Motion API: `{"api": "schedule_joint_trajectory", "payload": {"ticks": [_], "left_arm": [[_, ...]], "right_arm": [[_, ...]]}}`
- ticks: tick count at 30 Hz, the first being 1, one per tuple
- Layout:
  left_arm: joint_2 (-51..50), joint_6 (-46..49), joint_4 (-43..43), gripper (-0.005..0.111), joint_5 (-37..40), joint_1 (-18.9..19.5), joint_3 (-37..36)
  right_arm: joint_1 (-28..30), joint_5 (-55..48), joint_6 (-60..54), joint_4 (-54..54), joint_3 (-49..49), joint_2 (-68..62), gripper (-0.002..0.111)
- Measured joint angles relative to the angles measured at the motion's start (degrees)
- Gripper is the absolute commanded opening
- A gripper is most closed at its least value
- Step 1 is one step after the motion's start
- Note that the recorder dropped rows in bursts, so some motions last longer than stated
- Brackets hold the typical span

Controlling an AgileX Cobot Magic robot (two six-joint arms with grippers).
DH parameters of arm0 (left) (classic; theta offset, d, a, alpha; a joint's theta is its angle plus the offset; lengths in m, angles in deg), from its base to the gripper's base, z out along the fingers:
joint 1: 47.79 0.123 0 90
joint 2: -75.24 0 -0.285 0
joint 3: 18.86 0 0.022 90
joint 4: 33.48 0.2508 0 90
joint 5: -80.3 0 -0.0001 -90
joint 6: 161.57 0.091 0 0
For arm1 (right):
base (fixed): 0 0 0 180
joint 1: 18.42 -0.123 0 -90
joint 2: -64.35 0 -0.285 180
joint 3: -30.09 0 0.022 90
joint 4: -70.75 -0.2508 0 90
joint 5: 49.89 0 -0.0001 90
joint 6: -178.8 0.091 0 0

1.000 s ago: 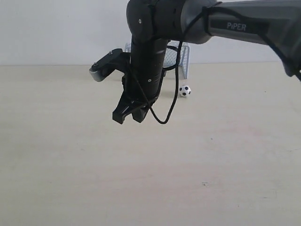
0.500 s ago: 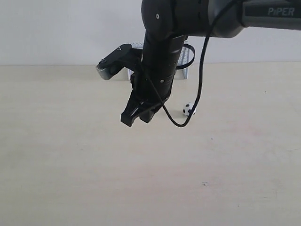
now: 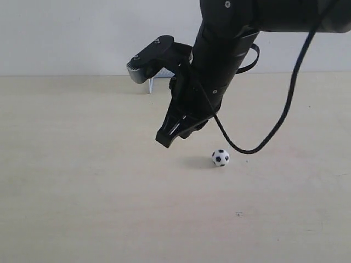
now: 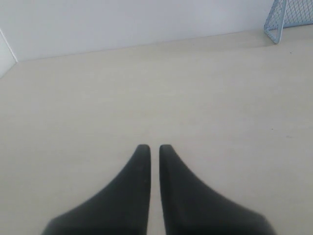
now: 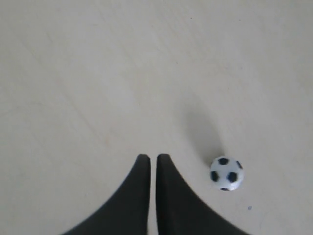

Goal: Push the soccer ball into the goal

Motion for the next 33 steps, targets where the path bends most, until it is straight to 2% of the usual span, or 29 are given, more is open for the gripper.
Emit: {"api": "schedule_joint_trajectory", "payload": {"ticks": [13, 33], "left_arm": [[0.0, 0.0, 0.0, 0.006, 0.0, 0.0, 0.0], [0.0, 0.0, 0.0, 0.006, 0.0, 0.0, 0.0]], "right_arm": [[0.0, 0.88, 1.31, 1.26, 3.18, 6.64, 0.0], [0.0, 5.44, 6.15, 4.78, 16.73, 23.47, 0.0]]}}
